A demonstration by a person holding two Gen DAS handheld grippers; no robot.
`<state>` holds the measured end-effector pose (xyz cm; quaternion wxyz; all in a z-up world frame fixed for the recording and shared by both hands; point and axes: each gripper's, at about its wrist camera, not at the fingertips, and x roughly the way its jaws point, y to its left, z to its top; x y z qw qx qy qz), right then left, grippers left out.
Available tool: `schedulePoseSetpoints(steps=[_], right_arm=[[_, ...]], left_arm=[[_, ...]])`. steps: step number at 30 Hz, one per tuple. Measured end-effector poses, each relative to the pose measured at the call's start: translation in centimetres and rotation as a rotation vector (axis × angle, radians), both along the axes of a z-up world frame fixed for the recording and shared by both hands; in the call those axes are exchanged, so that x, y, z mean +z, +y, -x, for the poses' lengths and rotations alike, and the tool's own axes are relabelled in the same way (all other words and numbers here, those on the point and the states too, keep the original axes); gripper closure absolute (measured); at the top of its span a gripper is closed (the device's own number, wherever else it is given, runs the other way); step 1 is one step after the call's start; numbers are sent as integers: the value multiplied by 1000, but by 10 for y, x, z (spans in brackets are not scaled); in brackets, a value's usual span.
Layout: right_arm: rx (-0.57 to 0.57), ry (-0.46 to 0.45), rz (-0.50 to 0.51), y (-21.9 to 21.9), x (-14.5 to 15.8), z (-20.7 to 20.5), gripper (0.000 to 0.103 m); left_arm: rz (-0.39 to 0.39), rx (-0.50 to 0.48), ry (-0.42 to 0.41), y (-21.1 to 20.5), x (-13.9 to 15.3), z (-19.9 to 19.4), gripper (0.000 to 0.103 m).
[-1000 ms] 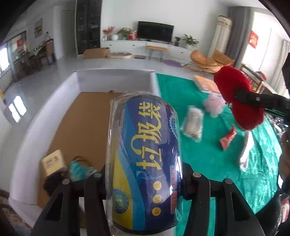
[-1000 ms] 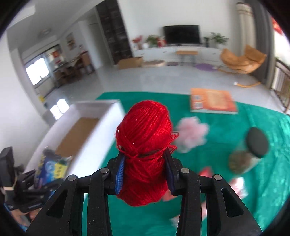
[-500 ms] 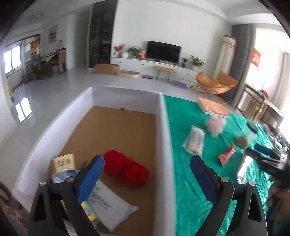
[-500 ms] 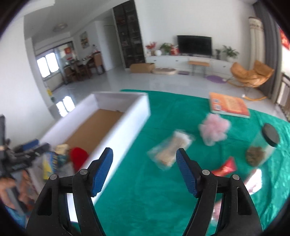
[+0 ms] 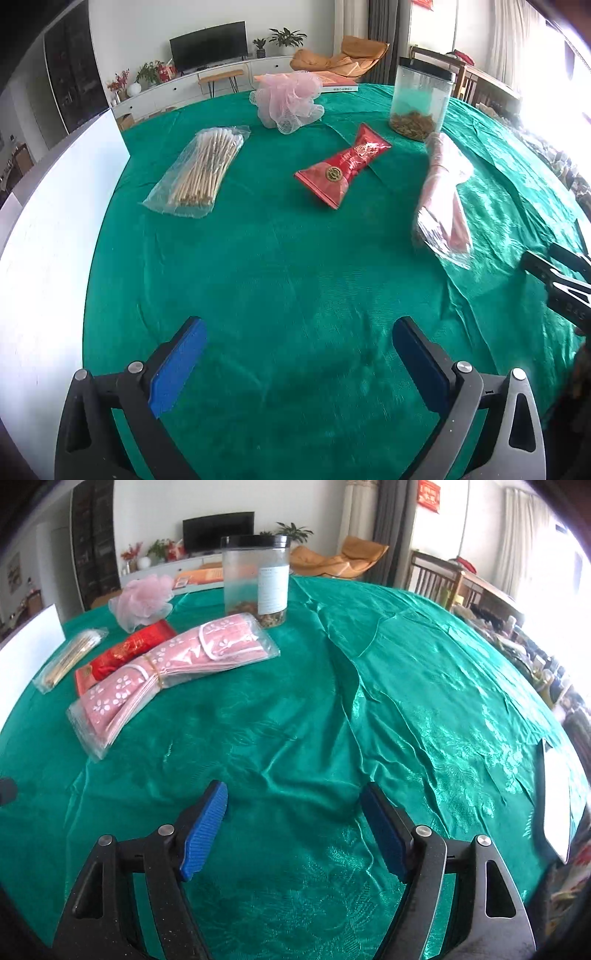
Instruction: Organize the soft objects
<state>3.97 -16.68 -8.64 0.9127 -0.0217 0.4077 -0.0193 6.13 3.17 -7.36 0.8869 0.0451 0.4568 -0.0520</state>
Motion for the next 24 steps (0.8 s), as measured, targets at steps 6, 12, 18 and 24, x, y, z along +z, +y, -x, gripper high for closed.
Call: schedulePoseSetpoints(steps=[6, 12, 18, 24], right_arm=[[-8, 15, -55, -7, -7, -8, 21], [-9, 14, -57, -4, -7, -9, 21], [-10, 13, -57, -4, -8, -7, 20], [-10, 13, -57, -4, -8, -7, 20]], left_arm=[[3, 6, -11, 7, -13, -24, 0], [44, 22, 0, 13, -16, -28, 0], [46, 23, 0, 12, -16, -28, 0], [46, 23, 0, 12, -16, -29, 0]])
